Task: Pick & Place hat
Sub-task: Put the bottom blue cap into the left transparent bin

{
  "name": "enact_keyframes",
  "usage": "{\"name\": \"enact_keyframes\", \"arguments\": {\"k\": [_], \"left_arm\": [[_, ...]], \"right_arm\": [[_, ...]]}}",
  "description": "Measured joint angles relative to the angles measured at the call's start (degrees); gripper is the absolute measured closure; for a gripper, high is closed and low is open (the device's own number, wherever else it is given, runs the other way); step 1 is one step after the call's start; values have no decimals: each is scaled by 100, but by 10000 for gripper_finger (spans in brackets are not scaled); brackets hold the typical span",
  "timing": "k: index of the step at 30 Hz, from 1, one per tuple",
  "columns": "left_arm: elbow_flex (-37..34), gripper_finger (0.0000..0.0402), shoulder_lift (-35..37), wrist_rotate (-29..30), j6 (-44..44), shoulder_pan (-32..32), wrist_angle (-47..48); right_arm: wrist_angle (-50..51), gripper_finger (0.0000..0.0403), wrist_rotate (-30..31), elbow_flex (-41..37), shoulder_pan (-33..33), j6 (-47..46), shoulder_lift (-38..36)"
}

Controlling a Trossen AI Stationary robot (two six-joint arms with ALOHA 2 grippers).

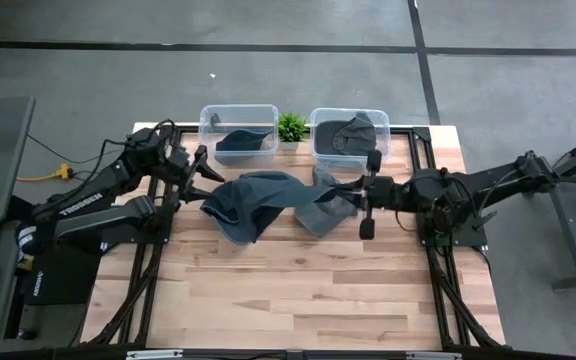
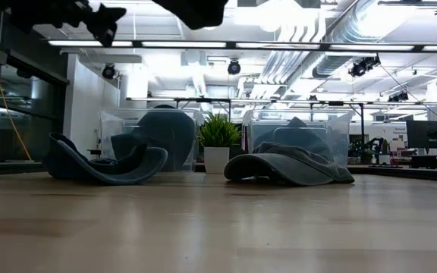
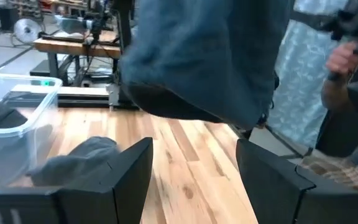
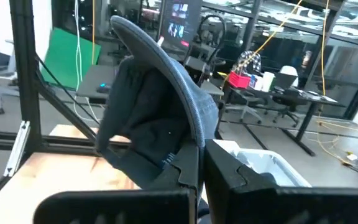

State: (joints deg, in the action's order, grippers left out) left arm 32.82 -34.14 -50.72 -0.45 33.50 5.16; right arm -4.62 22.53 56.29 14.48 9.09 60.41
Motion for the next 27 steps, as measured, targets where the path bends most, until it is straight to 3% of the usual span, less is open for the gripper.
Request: {"name": "enact_keyframes", "arguments": {"k": [5, 8, 21, 27], "left_arm": [[-4, 175, -288, 953, 235, -533, -182], [-4, 175, -487, 1240, 326, -745, -339], [-4, 172, -1187, 1374, 173, -1183, -1220], [-4, 134, -1105, 1595, 157, -1181, -1320]], "right_arm": [[-10, 402, -422, 0, -207, -68, -20], [-18, 402, -585, 0, -320, -122, -20], [263, 402, -654, 0, -373, -125, -18], [314, 402, -666, 0, -373, -121, -124]]}}
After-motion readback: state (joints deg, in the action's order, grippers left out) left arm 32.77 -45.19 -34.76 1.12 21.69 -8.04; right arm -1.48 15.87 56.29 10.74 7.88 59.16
